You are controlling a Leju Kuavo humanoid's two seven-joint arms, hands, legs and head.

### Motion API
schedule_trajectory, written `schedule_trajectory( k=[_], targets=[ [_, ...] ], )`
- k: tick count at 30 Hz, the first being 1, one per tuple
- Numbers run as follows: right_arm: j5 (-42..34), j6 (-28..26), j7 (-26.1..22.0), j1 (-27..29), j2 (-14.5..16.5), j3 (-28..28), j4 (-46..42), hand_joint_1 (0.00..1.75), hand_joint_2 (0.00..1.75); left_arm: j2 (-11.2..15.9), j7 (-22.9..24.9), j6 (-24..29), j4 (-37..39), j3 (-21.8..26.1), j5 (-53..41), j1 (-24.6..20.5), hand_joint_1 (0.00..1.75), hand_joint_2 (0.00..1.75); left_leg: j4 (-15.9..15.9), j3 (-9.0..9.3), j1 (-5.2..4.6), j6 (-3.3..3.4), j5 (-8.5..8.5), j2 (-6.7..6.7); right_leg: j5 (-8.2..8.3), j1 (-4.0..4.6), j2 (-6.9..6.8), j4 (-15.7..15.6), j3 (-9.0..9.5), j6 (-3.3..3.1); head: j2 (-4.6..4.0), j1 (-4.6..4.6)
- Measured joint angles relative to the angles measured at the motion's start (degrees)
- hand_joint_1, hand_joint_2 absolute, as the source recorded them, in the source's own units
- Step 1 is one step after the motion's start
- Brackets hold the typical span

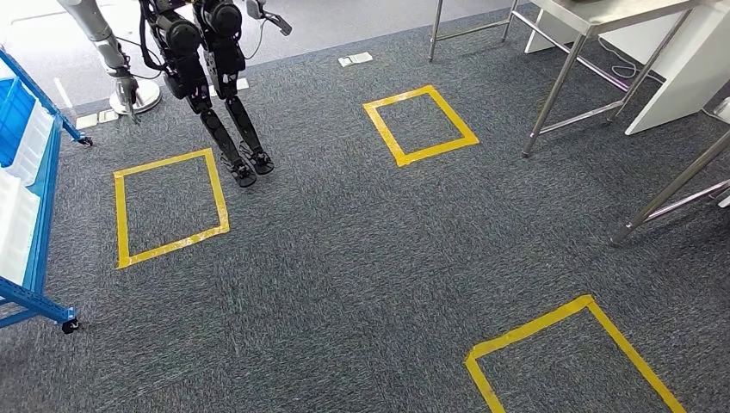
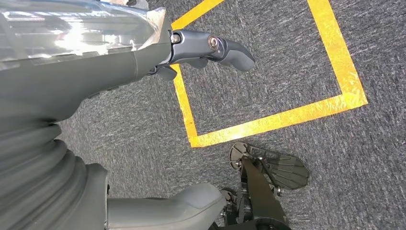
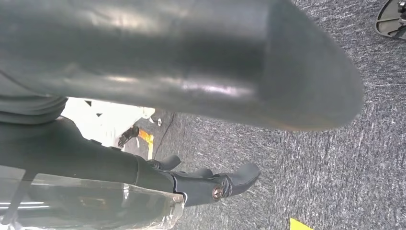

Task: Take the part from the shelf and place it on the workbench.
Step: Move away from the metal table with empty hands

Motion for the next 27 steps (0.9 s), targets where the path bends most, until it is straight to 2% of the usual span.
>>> schedule_trajectory(
  k=[15, 27],
  targets=[
    [-0.05, 0.0, 0.0, 0.0, 0.09, -0.63, 0.0, 0.0, 0.0, 0.04, -0.16, 0.0, 0.0, 0.0, -0.15, -0.01, 0.0, 1.75, 0.16, -0.1, 0.0, 0.0, -0.01, 0.0, -0.01, 0.0, 0.0, 0.13, -0.07, 0.0, 0.0, 0.0],
    [-0.53, -0.34, 0.43, -0.01, 0.19, -1.05, 0.0, 0.0, 0.0, 0.06, -0.55, -0.27, 0.0, -0.03, -0.8, -0.03, 0.0, 1.75, 1.3, -1.27, 0.0, 0.0, -0.04, 0.0, -0.05, 0.0, 0.0, 1.36, -1.29, -0.02, 0.0, -0.02]
  ],
)
